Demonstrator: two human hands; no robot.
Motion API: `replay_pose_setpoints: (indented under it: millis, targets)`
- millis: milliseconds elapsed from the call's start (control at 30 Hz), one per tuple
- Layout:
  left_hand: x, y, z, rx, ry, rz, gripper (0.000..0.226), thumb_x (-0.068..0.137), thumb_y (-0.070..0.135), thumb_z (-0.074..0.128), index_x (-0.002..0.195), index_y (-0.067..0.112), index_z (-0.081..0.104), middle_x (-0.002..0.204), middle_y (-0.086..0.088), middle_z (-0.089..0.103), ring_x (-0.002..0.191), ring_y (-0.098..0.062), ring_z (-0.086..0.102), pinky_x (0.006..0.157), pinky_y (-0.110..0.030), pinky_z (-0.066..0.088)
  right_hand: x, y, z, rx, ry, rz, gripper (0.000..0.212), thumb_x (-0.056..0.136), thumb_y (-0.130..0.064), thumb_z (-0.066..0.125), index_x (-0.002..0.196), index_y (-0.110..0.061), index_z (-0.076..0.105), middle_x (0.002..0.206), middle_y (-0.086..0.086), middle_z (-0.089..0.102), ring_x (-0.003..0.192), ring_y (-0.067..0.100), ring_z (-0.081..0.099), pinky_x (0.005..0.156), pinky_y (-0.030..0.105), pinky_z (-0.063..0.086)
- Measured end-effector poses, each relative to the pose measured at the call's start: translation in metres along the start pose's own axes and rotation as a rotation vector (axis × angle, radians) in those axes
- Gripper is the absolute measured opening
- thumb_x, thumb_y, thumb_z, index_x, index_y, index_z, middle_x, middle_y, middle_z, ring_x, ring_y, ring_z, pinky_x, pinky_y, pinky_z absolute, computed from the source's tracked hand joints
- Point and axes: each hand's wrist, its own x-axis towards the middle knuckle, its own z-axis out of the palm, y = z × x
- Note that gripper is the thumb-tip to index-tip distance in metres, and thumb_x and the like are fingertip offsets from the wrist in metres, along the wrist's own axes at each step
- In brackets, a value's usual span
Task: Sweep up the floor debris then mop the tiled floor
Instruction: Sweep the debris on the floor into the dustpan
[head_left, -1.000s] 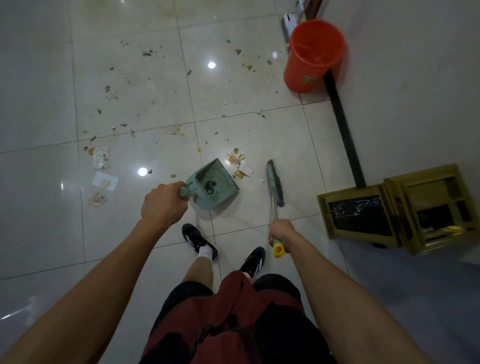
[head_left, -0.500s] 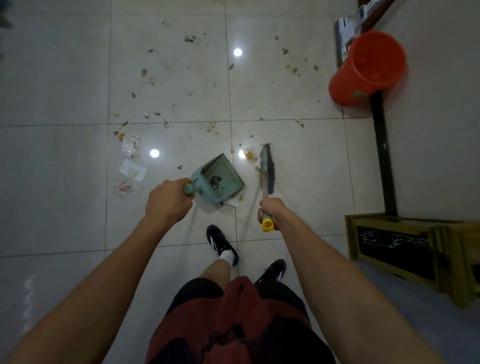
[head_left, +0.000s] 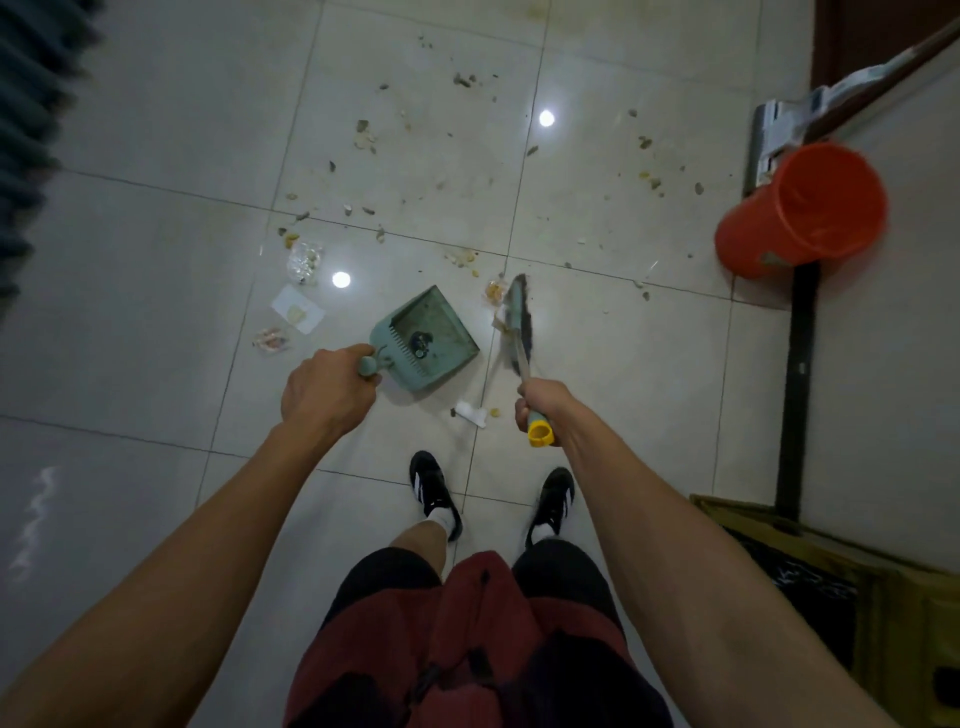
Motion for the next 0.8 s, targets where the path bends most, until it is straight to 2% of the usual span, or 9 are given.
replay_pose_setpoints:
  millis: [167,233,300,433,600,800]
  targets:
    - [-0.028,0.026,0.015,-0.023,0.045,-0.098,0.017,0.096,0.038,0.06,0.11,0.033,0.067,0.085,-0.005,0.068,0.074,-0.03,0.065,0.071,-0.042,0.059,0.001,-0.01,-0.025,-0.123,-0.074,-0.08,0.016,0.093,-0.002,0.041,0.086,-0.001,0.055,0.059,0.01,0.048,0.037,0.015,0.044,0.04,0.025,0.037]
    - [-0.045,0.038,0.023,-0.046,0.072,-0.151,0.017,0.095,0.037,0.061,0.111,0.035,0.068,0.084,-0.002,0.068,0.073,-0.027,0.064,0.069,-0.039,0.058,0.0,-0.011,-0.037,-0.308,-0.117,-0.163,0.022,0.094,-0.007,0.045,0.073,-0.01,0.053,0.061,0.005,0.05,0.044,0.015,0.047,0.044,0.029,0.041]
    - [-0.065,0.052,0.032,-0.09,0.113,-0.228,0.018,0.094,0.037,0.062,0.112,0.037,0.067,0.084,-0.001,0.068,0.074,-0.026,0.063,0.069,-0.038,0.057,-0.005,-0.009,-0.051,-0.44,-0.152,-0.236,0.026,0.094,-0.012,0.048,0.068,-0.014,0.05,0.061,0.003,0.051,0.049,0.016,0.047,0.048,0.029,0.043]
    - [-0.104,0.079,0.053,-0.123,0.17,-0.352,0.016,0.094,0.038,0.061,0.108,0.035,0.068,0.084,-0.001,0.067,0.071,-0.026,0.06,0.061,-0.032,0.048,-0.014,-0.005,-0.075,-0.574,-0.174,-0.341,0.022,0.091,-0.009,0.052,0.07,-0.014,0.051,0.06,0.004,0.053,0.047,0.017,0.049,0.045,0.027,0.044]
    - [-0.166,0.093,0.075,-0.206,0.21,-0.496,0.019,0.095,0.039,0.061,0.112,0.034,0.067,0.09,-0.004,0.069,0.078,-0.028,0.064,0.068,-0.038,0.057,-0.02,0.01,-0.086,-0.637,-0.23,-0.346,0.005,0.091,-0.005,0.056,0.091,-0.001,0.057,0.057,0.014,0.051,0.036,0.02,0.048,0.043,0.027,0.042]
    - [-0.235,0.098,0.115,-0.319,0.244,-0.639,0.011,0.094,0.039,0.06,0.099,0.032,0.066,0.086,-0.003,0.067,0.075,-0.028,0.063,0.063,-0.032,0.05,-0.027,0.034,-0.093,-0.816,-0.302,-0.346,0.004,0.093,0.001,0.05,0.091,0.001,0.053,0.05,0.011,0.048,0.032,0.018,0.044,0.041,0.025,0.04]
